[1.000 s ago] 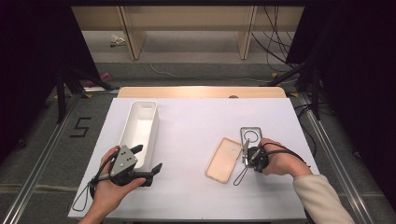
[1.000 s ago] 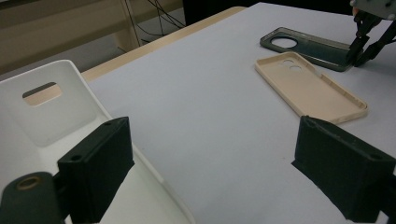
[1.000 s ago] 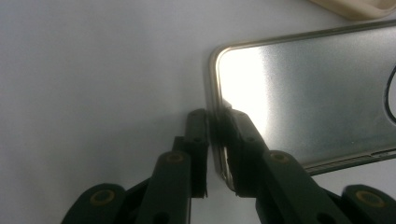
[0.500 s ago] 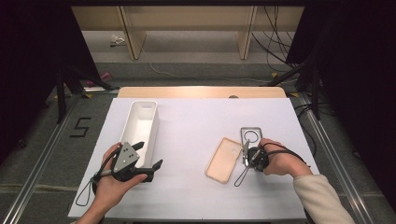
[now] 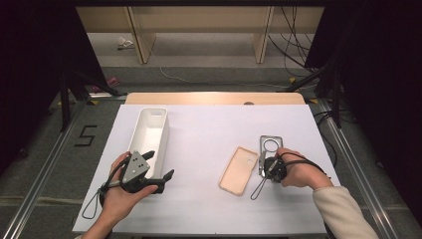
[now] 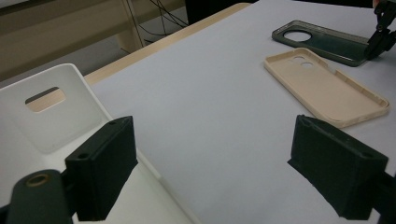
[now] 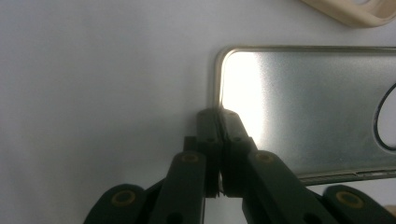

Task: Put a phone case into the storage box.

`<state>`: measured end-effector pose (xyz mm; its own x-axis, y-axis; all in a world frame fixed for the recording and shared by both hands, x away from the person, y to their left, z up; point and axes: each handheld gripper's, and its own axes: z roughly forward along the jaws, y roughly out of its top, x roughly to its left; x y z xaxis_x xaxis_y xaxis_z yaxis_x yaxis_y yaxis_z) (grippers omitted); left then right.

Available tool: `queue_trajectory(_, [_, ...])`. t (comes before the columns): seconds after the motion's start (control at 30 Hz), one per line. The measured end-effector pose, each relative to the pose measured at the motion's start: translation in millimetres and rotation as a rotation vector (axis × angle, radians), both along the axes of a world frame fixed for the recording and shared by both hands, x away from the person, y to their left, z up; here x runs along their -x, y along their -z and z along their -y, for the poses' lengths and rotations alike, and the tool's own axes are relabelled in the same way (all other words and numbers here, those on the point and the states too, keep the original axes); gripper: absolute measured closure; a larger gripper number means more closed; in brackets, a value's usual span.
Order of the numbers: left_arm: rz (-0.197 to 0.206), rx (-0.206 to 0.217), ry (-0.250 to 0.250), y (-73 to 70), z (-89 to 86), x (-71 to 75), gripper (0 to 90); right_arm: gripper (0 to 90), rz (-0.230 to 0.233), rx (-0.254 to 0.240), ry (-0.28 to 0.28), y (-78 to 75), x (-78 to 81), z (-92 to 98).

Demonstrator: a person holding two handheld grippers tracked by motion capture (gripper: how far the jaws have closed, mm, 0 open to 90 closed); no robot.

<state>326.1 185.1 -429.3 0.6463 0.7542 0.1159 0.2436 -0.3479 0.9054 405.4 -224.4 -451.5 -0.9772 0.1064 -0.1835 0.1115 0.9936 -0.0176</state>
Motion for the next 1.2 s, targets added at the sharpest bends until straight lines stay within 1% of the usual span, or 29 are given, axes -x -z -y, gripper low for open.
queue_trajectory(0.1, [0.003, -0.001, 0.001, -0.1, 0.0, 0.0, 14.0, 88.8, -0.007, 0.004, 0.006, -0.8, 1.5, 0.4])
queue_trajectory(0.13, [0.0, 0.001, 0.0, 0.0, 0.1, 0.2, 14.0, 88.9, -0.003, 0.0, -0.009, -0.9, 1.2, 0.7])
queue_trajectory(0.17, [0.0, 0.0, 0.001, 0.0, 0.1, 0.2, 14.1, 89.0, -0.005, 0.0, -0.012, -1.4, 1.2, 0.9])
queue_trajectory(0.2, [0.0, 0.0, 0.001, 0.1, 0.1, 0.3, 14.1, 89.0, -0.003, -0.012, -0.012, -1.2, 1.5, 1.6])
queue_trajectory(0.23, [0.001, 0.001, 0.001, 0.1, 0.2, 0.3, 14.1, 89.0, -0.005, -0.005, -0.007, -2.8, 1.9, 2.0])
queue_trajectory(0.27, [0.001, 0.0, 0.001, 0.0, 0.2, 0.3, 14.2, 89.0, -0.001, -0.01, 0.001, -4.1, 2.2, 2.4])
queue_trajectory(0.3, [0.001, 0.002, 0.001, 0.1, 0.2, 0.3, 14.2, 89.0, 0.005, -0.014, -0.011, -5.4, 1.5, 3.3])
queue_trajectory(0.33, [0.001, 0.0, 0.001, 0.2, 0.1, 0.2, 14.2, 89.1, 0.005, -0.007, -0.003, -7.7, 2.3, 3.7])
queue_trajectory(0.4, [0.0, -0.001, 0.0, 0.2, 0.0, 0.1, 14.2, 89.1, 0.013, -0.023, -0.005, -9.8, 2.5, 4.9])
queue_trajectory(0.43, [0.0, -0.001, 0.0, 0.2, 0.1, 0.1, 14.3, 89.2, 0.017, -0.02, -0.005, -11.3, 2.6, 5.1])
queue_trajectory(0.57, [0.0, 0.001, 0.0, 0.2, 0.3, 0.1, 14.4, 89.3, 0.028, -0.038, -0.008, -14.7, 3.1, 7.0])
queue_trajectory(0.67, [0.0, -0.002, 0.0, 0.3, 0.3, -0.3, 14.7, 89.3, 0.037, -0.032, -0.006, -17.4, 4.1, 7.2])
queue_trajectory(0.7, [-0.001, 0.0, -0.001, 0.4, 0.6, -0.3, 14.8, 89.3, 0.039, -0.04, -0.008, -17.7, 4.3, 7.0])
queue_trajectory(0.8, [0.0, -0.003, 0.002, 0.3, 0.9, -0.4, 14.8, 89.3, 0.054, -0.042, -0.016, -19.9, 5.1, 6.1])
queue_trajectory(0.87, [-0.002, 0.0, 0.002, 0.3, 1.3, -0.5, 14.9, 89.4, 0.058, -0.053, -0.028, -21.3, 5.0, 5.8])
queue_trajectory(0.9, [-0.002, 0.001, 0.002, 0.3, 1.7, -0.6, 15.0, 89.4, 0.064, -0.046, -0.028, -22.6, 5.7, 5.1])
queue_trajectory(0.93, [-0.002, -0.001, 0.003, 0.2, 2.0, -0.7, 15.0, 89.4, 0.066, -0.059, -0.025, -22.5, 6.3, 5.0])
queue_trajectory(0.97, [-0.002, 0.001, 0.003, 0.2, 2.7, -1.1, 15.1, 89.3, 0.075, -0.058, -0.037, -23.5, 6.0, 4.4])
queue_trajectory(1.03, [-0.002, 0.001, 0.004, -0.3, 4.1, -2.8, 15.2, 89.4, 0.089, -0.067, -0.037, -24.2, 7.4, 3.3])
queue_trajectory(1.07, [-0.004, -0.001, 0.006, -0.7, 4.8, -3.8, 15.4, 89.4, 0.087, -0.061, -0.028, -25.2, 8.8, 2.3])
queue_trajectory(1.1, [-0.004, 0.001, 0.006, -0.6, 6.0, -4.8, 15.6, 89.4, 0.094, -0.071, -0.042, -25.3, 8.9, 1.5])
queue_trajectory(1.17, [-0.005, -0.002, 0.007, -0.9, 8.2, -6.8, 15.8, 89.4, 0.11, -0.078, -0.052, -26.3, 10.8, -0.5])
queue_trajectory(1.2, [-0.002, -0.006, 0.008, -1.4, 8.9, -7.9, 15.9, 89.4, 0.121, -0.088, -0.056, -26.6, 11.7, -1.4])
